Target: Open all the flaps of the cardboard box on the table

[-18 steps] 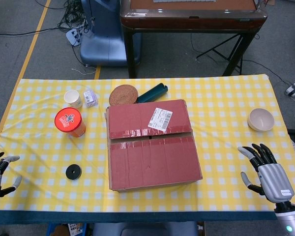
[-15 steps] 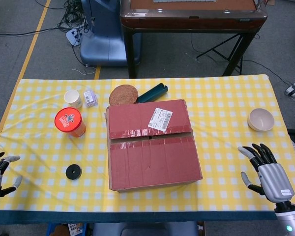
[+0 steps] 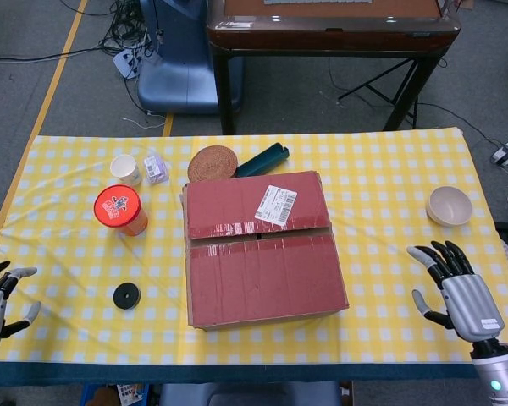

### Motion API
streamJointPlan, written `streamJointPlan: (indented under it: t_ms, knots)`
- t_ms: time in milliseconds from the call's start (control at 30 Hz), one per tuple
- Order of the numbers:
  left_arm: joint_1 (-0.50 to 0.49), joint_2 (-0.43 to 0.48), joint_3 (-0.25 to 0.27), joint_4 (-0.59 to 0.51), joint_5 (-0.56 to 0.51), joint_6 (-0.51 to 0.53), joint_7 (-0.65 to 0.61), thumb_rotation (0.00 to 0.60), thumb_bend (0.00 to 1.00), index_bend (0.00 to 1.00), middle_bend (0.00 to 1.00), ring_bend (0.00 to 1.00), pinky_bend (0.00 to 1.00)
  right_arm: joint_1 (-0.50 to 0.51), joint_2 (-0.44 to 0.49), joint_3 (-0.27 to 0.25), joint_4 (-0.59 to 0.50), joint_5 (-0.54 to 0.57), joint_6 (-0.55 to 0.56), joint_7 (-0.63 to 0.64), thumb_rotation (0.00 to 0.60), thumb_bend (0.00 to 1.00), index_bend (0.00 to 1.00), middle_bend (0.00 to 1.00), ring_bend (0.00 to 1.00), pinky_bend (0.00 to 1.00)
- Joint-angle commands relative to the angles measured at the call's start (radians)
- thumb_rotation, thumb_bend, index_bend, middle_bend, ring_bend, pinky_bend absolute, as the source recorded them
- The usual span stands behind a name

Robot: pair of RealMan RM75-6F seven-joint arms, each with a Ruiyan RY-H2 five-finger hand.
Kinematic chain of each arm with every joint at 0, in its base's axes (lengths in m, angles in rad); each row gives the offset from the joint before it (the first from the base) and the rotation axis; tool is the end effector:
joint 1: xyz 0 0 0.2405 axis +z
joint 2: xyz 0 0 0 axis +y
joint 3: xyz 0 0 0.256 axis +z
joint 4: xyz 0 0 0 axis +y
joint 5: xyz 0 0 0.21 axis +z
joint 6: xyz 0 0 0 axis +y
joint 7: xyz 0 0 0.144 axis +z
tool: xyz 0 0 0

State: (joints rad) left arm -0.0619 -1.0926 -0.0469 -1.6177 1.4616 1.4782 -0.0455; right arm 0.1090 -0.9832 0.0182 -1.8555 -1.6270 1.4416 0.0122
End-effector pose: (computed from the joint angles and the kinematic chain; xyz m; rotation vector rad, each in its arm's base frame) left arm -0.3216 0.1731 0.1681 -1.3311 -0.9572 -0.8860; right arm -0.2546 -0.1752 0.1641 1.5227 -0.9795 1.0359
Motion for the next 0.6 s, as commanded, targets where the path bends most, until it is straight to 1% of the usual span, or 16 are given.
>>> streamJointPlan:
  t_ms: [33, 267, 367, 400, 500, 600]
  knots:
    - [0.000, -0.002, 0.001, 0.000, 0.001, -0.001, -0.001, 0.600, 0.35, 0.32, 0.29, 0.12, 0.00, 0.033, 0.011, 0.026, -0.030, 0.020, -0.034, -0.016, 0.600, 0.39, 0.14, 0.17, 0.07, 0.04]
    - [0.003, -0.005, 0.007, 0.006, 0.006, -0.001, -0.011, 0.600, 0.35, 0.32, 0.29, 0.12, 0.00, 0.157, 0.011, 0.124, -0.103, 0.139, -0.167, -0.110, 0.600, 0.39, 0.14, 0.17, 0.07, 0.04]
    - [0.006, -0.003, 0.009, 0.007, 0.008, 0.003, -0.016, 0.600, 0.35, 0.32, 0.29, 0.12, 0.00, 0.215, 0.008, 0.158, -0.119, 0.201, -0.240, -0.147, 0.600, 0.39, 0.10, 0.15, 0.07, 0.04]
    - [0.008, -0.002, 0.010, 0.008, 0.011, 0.007, -0.021, 0.600, 0.35, 0.32, 0.29, 0.12, 0.00, 0.256, -0.001, 0.183, -0.123, 0.241, -0.282, -0.168, 0.600, 0.39, 0.09, 0.15, 0.06, 0.04]
    - [0.011, 0.001, 0.014, 0.011, 0.016, 0.011, -0.026, 0.600, 0.35, 0.33, 0.29, 0.12, 0.00, 0.328, -0.035, 0.224, -0.115, 0.320, -0.348, -0.202, 0.600, 0.39, 0.07, 0.13, 0.06, 0.04]
    - [0.014, 0.003, 0.016, 0.011, 0.017, 0.013, -0.029, 0.600, 0.35, 0.33, 0.29, 0.12, 0.00, 0.390, -0.070, 0.250, -0.092, 0.384, -0.401, -0.234, 0.600, 0.38, 0.07, 0.12, 0.05, 0.04]
